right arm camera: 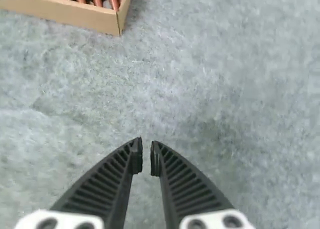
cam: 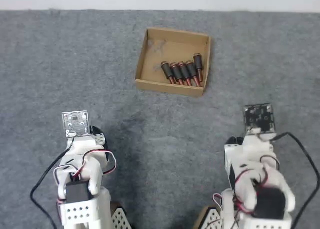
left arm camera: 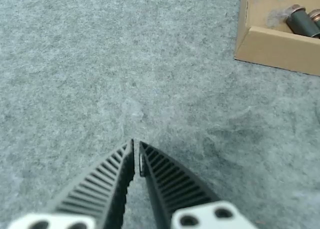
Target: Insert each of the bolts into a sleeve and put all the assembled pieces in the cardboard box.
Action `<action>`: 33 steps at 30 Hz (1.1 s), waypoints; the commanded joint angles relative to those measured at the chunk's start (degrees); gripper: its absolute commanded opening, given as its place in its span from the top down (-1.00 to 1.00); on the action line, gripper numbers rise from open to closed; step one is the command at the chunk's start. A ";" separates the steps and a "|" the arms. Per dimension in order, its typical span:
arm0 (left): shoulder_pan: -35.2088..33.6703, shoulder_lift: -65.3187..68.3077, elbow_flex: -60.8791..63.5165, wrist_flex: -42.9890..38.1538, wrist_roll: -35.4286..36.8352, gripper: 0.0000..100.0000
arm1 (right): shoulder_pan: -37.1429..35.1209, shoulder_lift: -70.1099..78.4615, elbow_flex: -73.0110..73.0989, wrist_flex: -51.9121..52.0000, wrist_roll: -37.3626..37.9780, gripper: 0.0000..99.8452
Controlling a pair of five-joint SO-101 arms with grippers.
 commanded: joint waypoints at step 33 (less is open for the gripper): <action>-0.09 -0.79 -0.75 -1.41 -0.53 0.98 | 2.68 -12.97 36.22 -15.96 -12.22 0.98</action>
